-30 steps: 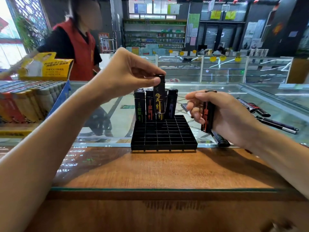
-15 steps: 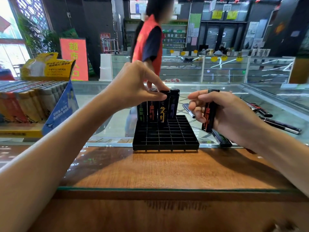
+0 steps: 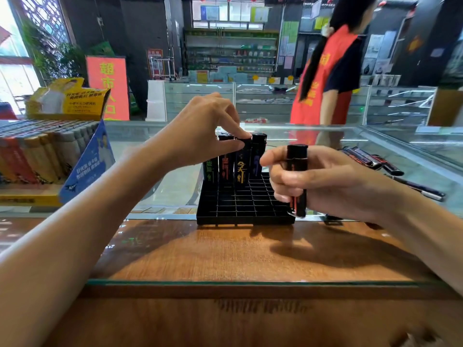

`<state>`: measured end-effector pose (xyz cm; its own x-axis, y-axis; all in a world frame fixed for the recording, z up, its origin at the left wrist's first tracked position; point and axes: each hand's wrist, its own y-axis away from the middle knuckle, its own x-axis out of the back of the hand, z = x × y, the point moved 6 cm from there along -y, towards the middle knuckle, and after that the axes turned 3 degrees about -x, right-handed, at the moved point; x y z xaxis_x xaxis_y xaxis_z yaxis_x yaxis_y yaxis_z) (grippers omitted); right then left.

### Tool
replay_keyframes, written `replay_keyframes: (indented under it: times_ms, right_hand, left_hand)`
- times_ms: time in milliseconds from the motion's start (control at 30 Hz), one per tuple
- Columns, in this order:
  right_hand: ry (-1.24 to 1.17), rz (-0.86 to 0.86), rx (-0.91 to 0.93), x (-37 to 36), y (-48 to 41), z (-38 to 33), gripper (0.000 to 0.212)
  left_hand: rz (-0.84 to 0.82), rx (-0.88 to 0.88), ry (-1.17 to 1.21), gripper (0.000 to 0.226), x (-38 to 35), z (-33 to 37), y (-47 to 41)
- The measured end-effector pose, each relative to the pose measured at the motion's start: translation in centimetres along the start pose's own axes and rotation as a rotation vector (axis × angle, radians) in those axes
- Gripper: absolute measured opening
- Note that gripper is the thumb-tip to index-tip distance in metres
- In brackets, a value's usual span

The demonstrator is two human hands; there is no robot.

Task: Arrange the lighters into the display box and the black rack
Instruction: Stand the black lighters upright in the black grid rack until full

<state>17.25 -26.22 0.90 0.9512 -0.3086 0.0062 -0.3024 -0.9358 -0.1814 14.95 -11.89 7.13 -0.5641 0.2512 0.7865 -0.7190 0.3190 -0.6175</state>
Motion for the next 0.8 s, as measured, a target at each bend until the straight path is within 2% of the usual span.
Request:
replay_keyframes:
  times_ms: [100, 167, 300, 400, 533, 667, 800]
  right_hand:
    - [-0.047, -0.101, -0.028, -0.6, 0.2, 0.0, 0.044]
    - [-0.036, -0.098, -0.025, -0.6, 0.1, 0.1, 0.046]
    - [-0.005, -0.009, 0.023, 0.3, 0.0, 0.0, 0.044]
    - [0.027, 0.120, 0.082, 1.4, 0.0, -0.6, 0.033]
    - [-0.054, 0.226, 0.099, 2.3, 0.1, -0.7, 0.028]
    - [-0.219, 0.177, 0.041, 2.1, -0.1, -0.4, 0.041]
    - [-0.231, 0.086, 0.039, 1.5, 0.1, -0.7, 0.047]
  left_hand:
    - [-0.005, 0.009, 0.008, 0.022, 0.1, -0.1, 0.0]
    - [-0.007, 0.002, 0.024, 0.022, 0.2, -0.1, 0.1]
    - [-0.024, 0.004, 0.025, 0.023, 0.2, -0.2, 0.0]
    - [-0.030, 0.007, 0.022, 0.022, 0.2, -0.2, 0.0]
    - [-0.042, 0.013, 0.013, 0.023, 0.1, -0.2, 0.0]
    - [-0.047, 0.020, 0.019, 0.023, 0.1, -0.3, 0.1]
    - [-0.051, 0.015, 0.037, 0.022, 0.1, -0.4, 0.1]
